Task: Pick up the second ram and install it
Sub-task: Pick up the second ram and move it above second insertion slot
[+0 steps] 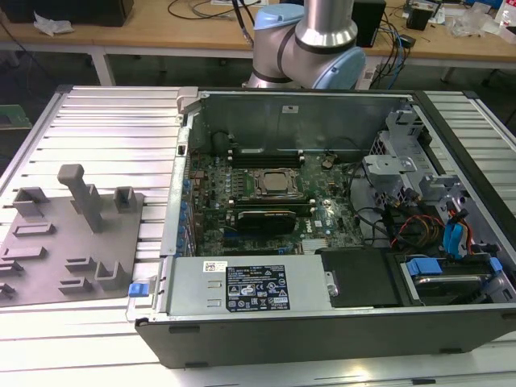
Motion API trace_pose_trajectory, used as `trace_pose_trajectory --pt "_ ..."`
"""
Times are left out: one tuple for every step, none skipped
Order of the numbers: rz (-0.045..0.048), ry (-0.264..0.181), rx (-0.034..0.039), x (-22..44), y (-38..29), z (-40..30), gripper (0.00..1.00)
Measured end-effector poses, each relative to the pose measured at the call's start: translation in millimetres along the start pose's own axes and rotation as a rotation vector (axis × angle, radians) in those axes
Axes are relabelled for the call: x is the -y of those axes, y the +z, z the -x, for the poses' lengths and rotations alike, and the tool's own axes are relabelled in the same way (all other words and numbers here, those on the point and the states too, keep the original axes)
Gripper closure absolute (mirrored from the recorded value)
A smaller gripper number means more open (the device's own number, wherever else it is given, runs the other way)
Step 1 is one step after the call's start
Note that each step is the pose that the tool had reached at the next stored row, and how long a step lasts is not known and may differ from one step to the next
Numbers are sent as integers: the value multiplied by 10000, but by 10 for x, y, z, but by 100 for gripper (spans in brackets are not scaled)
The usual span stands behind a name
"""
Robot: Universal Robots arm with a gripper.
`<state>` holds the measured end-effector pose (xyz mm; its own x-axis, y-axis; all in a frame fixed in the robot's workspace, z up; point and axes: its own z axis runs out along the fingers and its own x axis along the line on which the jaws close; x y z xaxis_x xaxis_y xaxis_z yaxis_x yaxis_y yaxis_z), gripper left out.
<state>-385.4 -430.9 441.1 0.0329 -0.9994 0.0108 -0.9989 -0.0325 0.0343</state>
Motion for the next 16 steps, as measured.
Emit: trace_pose_trajectory --pt "-1 -1 1 38 0 -1 87" --pt "0 -1 1 65 -2 -3 87" --pt "4 0 0 164 -6 -5 87" --pt "5 0 2 242 -7 -8 87" --pt "9 0 1 300 -10 -10 87" --pt "11 0 1 367 -12 -12 87" --pt "12 0 1 429 -14 -14 87" --pt "13 0 0 459 -15 -14 87" --pt "15 1 -1 484 -16 -15 87" --pt "17 0 -6 581 -19 -13 87" --pt "19 0 -9 631 -20 -12 87" --pt "21 0 -11 674 -22 -11 87" --pt "22 0 -11 709 -23 -11 87" --pt "22 1 -12 744 -24 -10 87" --pt "24 0 -14 786 -26 -9 87" --pt "24 0 -14 810 -26 -9 87"
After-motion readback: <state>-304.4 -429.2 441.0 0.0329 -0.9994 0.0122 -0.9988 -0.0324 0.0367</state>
